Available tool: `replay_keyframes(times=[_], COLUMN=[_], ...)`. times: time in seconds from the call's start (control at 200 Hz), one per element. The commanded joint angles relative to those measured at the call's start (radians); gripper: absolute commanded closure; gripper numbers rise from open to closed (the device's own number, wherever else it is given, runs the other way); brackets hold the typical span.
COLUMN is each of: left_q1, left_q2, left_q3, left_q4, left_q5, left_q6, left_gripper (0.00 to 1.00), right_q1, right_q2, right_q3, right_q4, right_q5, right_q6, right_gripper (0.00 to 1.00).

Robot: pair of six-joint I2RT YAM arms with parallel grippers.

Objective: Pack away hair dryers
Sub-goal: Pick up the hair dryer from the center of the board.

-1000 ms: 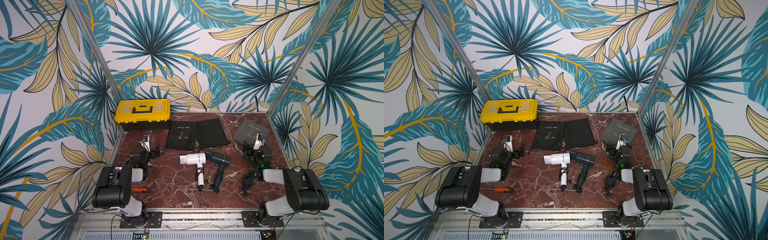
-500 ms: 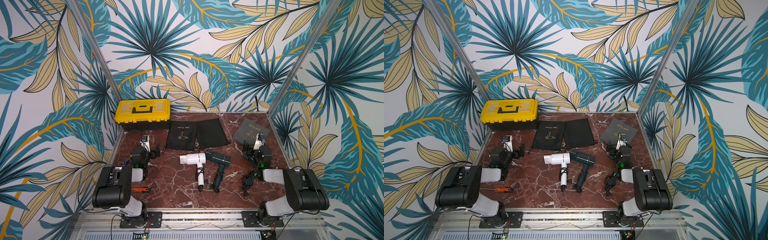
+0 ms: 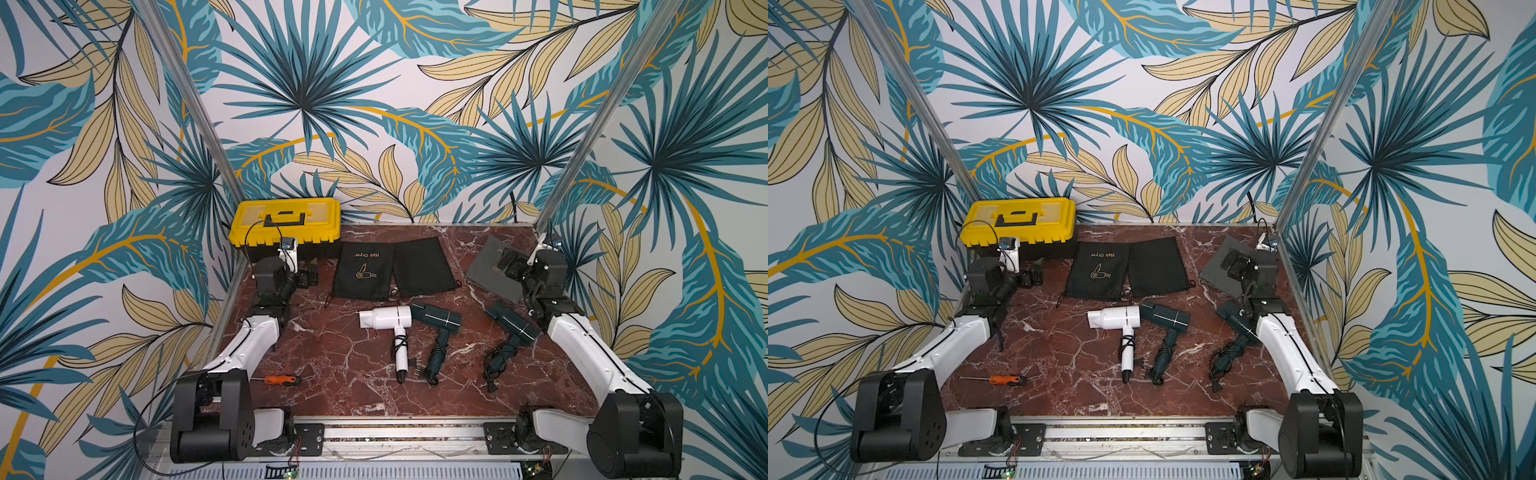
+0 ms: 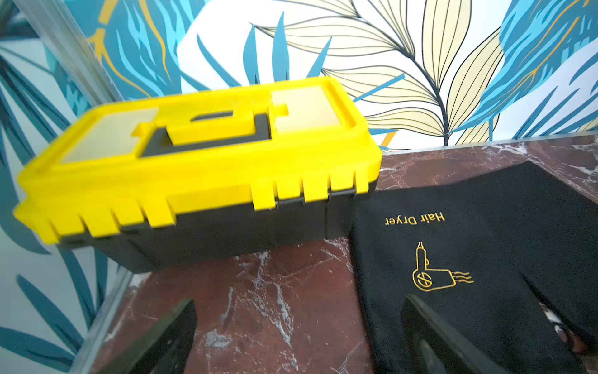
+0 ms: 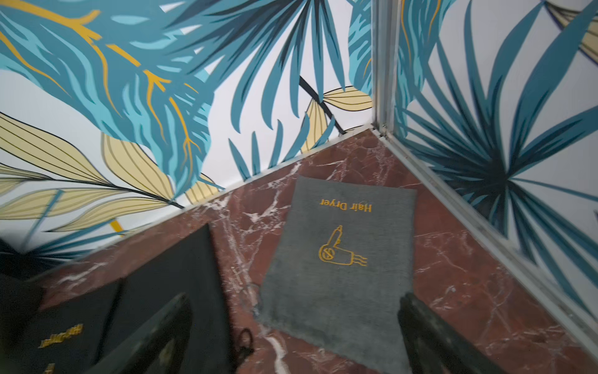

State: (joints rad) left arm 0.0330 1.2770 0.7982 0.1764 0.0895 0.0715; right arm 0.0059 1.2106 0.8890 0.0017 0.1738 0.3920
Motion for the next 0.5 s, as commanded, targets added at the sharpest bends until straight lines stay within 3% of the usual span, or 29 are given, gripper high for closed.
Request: replay_keyframes(times=[0.0, 0.09, 0.16, 0.26, 0.395, 0.496], left_q1=[-0.009, -0.032, -0.039, -0.039, -0.040, -0.040], left_q2=[-0.063, -0.065, -0.062, -0.036, 0.016, 0.045], left_q3=[0.143, 0.244, 0.312, 0.403, 0.508, 0.563], left_q4=[-0.363, -0.558, -0.656, -0.768, -0.855, -0.866], left_q5=[0.033, 0.070, 0.084, 0.103, 0.171, 0.203], left_q6=[0.055, 0.069, 0.060, 0.023, -0.028, -0.060], left_gripper=[0.01, 0.00, 0.01, 0.01, 0.01, 0.00], right_q1=[0.151, 0.290, 0.390, 0.548, 0.738, 0.869], right_q2=[-0.045, -0.057, -0.056, -0.056, 0.031, 0.183], right_q3=[0.013, 0.086, 0.128, 0.178, 0.230, 0.288], right_q4=[-0.393, -0.535, -0.627, -0.760, -0.838, -0.864], right_q5=[-0.027, -0.018, -0.054, -0.038, -0.069, -0.073], right_q6=[0.141, 0.188, 0.221, 0.285, 0.369, 0.410], right_gripper=[0.00, 0.03, 0.16, 0.27, 0.31, 0.32])
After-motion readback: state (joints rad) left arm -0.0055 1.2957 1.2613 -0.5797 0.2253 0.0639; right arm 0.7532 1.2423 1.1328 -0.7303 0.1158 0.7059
